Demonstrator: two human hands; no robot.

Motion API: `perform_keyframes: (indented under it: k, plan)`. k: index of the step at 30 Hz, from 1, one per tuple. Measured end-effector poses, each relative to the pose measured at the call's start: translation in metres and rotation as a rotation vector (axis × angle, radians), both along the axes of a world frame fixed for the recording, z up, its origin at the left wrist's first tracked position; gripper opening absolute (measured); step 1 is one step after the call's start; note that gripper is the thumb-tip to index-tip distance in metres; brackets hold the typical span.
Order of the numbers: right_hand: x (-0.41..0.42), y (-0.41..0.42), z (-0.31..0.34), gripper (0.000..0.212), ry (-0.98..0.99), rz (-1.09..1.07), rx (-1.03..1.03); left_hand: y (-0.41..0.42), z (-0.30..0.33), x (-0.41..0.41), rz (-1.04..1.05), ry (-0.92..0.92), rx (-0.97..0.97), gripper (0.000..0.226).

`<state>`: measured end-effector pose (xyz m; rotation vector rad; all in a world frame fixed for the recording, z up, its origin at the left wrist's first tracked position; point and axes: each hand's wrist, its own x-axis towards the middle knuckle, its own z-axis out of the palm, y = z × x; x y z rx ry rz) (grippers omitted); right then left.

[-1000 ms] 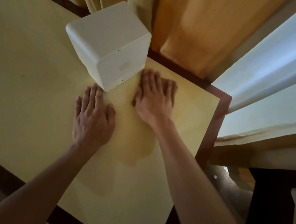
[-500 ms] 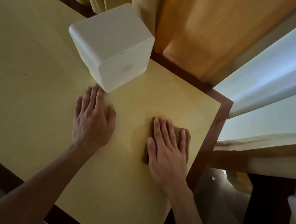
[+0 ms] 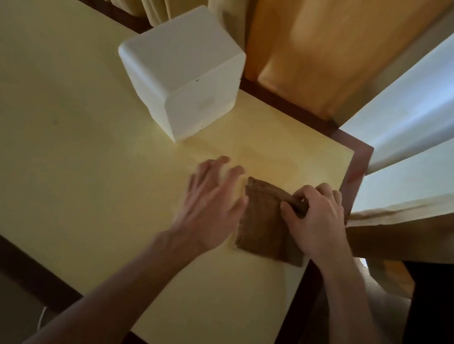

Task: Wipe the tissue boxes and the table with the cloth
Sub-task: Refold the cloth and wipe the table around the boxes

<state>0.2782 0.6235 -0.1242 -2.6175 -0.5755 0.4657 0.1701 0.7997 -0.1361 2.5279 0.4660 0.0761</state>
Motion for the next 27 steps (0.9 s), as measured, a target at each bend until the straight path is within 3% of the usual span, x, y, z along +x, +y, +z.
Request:
perform_keyframes:
  k: [5, 11, 15, 19, 27]
  plan:
    - [0.001, 0.007, 0.015, 0.011, 0.114, 0.037, 0.114, -0.009, 0.007, 0.033, -0.239, 0.035, -0.008, 0.053]
    - [0.007, 0.000, 0.024, 0.009, 0.155, 0.042, 0.183, -0.002, 0.009, 0.054, -0.263, 0.114, 0.070, 0.025]
    - [0.011, -0.004, 0.036, 0.023, 0.191, 0.105, 0.177, 0.006, 0.022, 0.046, -0.273, 0.129, -0.071, 0.016]
    - [0.018, -0.006, 0.056, 0.035, 0.182, 0.132, 0.247, 0.016, 0.056, 0.027, -0.225, 0.011, -0.141, 0.012]
    - [0.021, 0.086, 0.100, 0.021, -0.071, 0.124, 0.721, 0.080, 0.133, 0.009, -0.009, -0.286, -0.061, 0.011]
